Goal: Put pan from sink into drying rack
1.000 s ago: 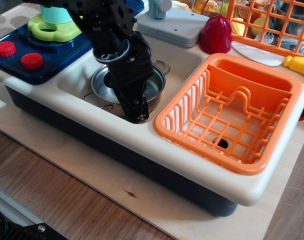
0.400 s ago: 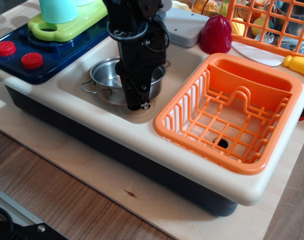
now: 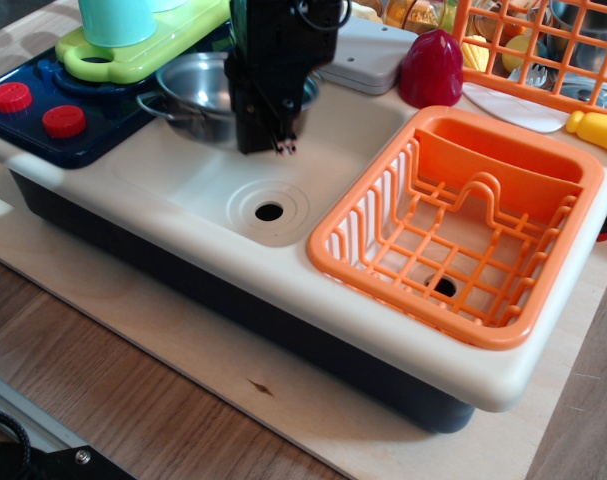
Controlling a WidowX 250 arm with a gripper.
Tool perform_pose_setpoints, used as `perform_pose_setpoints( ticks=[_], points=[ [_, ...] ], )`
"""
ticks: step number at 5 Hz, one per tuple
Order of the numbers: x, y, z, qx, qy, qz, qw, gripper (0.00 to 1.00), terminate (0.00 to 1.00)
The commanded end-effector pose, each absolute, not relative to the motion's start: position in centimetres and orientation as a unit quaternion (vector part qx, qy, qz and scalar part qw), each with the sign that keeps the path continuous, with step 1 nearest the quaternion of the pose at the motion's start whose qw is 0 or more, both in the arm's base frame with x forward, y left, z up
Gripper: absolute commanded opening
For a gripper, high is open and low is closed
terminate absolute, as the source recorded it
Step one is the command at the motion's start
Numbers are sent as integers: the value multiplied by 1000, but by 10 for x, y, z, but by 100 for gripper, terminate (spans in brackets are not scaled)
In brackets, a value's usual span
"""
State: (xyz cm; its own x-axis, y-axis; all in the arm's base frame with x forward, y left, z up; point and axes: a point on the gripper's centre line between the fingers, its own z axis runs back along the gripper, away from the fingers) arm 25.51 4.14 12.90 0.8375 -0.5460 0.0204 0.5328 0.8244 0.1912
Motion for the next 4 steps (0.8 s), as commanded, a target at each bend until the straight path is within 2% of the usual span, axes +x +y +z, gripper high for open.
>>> perform_pose_setpoints(
  ticks=[1, 2, 4],
  points=[
    [241, 12, 164, 89, -66, -205, 973, 0, 0],
    [229, -27, 170, 90, -68, -149, 982, 0, 0],
    [246, -87, 179, 90, -88, -116, 985, 0, 0]
  ],
)
